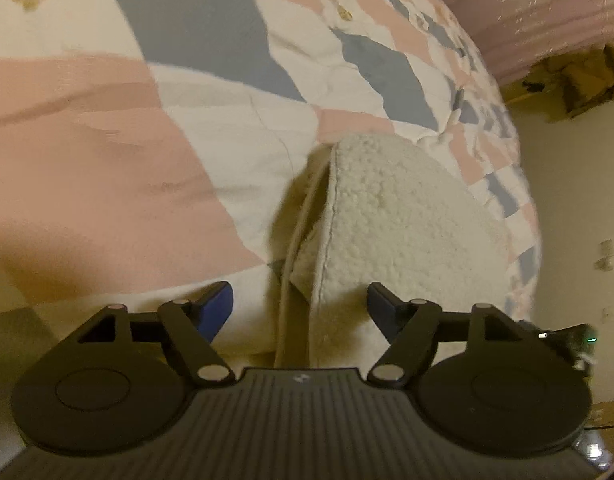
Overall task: Fold clothes
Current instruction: 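Grasp the folded vest's end with both grippers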
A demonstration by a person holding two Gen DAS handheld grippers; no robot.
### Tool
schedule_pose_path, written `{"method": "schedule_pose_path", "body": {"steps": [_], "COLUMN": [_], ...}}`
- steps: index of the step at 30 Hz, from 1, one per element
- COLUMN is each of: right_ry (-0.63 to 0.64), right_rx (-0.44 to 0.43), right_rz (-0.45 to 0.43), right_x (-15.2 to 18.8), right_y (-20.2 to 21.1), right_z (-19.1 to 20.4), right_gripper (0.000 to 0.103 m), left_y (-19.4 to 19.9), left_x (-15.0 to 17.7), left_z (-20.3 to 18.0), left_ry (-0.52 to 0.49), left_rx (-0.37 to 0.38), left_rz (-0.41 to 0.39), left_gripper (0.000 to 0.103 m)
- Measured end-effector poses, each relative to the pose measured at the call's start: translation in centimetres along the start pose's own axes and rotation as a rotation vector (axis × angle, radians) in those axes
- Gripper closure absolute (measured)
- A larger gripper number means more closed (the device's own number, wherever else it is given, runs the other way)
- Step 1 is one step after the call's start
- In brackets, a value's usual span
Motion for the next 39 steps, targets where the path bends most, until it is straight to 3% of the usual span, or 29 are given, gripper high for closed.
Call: {"method": "schedule_pose_path", "body": {"steps": [8,13,17,23,25,32,39], "right_ry": [-0.112,-0.135,-0.142,-0.149,-0.144,-0.194,-0.249], "right_rx": [-0.064,-0.131,-0.131,-0.125,-0.119,-0.131,-0.184], "right_rz": [0.089,0.101,0.099,0.078,0.052,-0.045,-0.169], "right_x": [-0.9,-1.4,-1.5,-1.4,-1.1,1.5,4.6], "right_y": [-4.6,-6.2,-6.6,-6.0,-5.2,-2.7,2.9], "right_z": [-2.0,-1.9,-2.2,-1.9,-1.1,0.4,-1.2], "right_gripper": [0.011,0.021,0.034,0.055,0.062,0.066,0.067], "left_y": [-1.5,-2.6,-4.2,-5.2,-4.4,-2.0,-2.0], "left_x": [-1.6,-2.1,-2.3,-2.3,-2.1,-1.8,0.0], "left_z": [3.0,3.3,2.2,1.5,0.9,-2.3,-8.0], "left_ry": [0.15,0.175,0.103,0.07,0.039,-0.056,-0.172], "left_rx": [0.2,0.269,0.275,0.318,0.314,0.242,0.258], "left_rz": [0.037,0.07,0.116,0.131,0.114,0.086,0.118], "left_gripper": [0.028,0.027,0.031,0.062,0.067,0.068,0.069]}}
Point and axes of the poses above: each gripper's, at about its wrist camera, not at the fingertips, and y roughly against the way its jaws point, z to its left, x to its underside, the point moved 1 cm from there along -y, roughly the way its jaws point, and after that the axes turned 5 degrees about y, right-handed, at the moved point
